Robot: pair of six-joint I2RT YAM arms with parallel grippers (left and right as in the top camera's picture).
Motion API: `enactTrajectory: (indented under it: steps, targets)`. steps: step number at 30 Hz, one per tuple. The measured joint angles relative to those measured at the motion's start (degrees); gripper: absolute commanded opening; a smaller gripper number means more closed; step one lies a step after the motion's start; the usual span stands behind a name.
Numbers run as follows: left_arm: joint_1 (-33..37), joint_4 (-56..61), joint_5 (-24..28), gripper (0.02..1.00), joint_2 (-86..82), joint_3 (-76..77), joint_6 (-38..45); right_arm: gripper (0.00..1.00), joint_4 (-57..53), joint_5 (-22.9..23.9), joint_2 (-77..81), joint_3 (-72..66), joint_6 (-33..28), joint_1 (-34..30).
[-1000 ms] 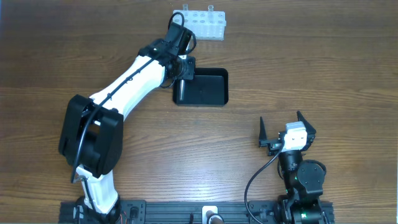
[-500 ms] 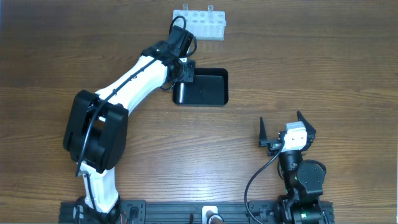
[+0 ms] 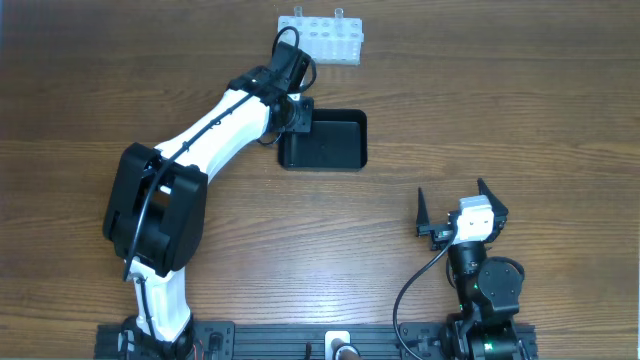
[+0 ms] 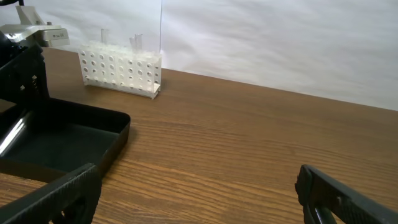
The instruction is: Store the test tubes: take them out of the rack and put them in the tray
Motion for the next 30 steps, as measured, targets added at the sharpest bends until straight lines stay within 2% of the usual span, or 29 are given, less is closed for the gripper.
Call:
enactTrajectory:
  steps: [18, 23, 24, 27, 30]
  targets:
    - [0.0, 0.3, 0.0, 0.31, -0.2, 0.0, -0.1, 0.993, 0.0, 0.0, 0.0, 0.0, 0.0, 0.0]
    - [0.0, 3.9, -0.1, 0.432, -3.4, -0.1, -0.1, 0.991, 0.0, 0.0, 0.0, 0.0, 0.0, 0.0]
    - [0.0, 5.5, -0.4, 0.487, -4.6, -0.1, -0.1, 0.993, 0.0, 0.0, 0.0, 0.0, 0.0, 0.0]
    - [0.0, 11.8, -2.4, 0.588, -8.1, -0.1, -0.1, 0.993, 0.0, 0.0, 0.0, 0.0, 0.0, 0.0]
    - [0.0, 20.2, -6.3, 0.645, -10.1, 0.0, -0.2, 0.991, 0.0, 0.0, 0.0, 0.0, 0.0, 0.0]
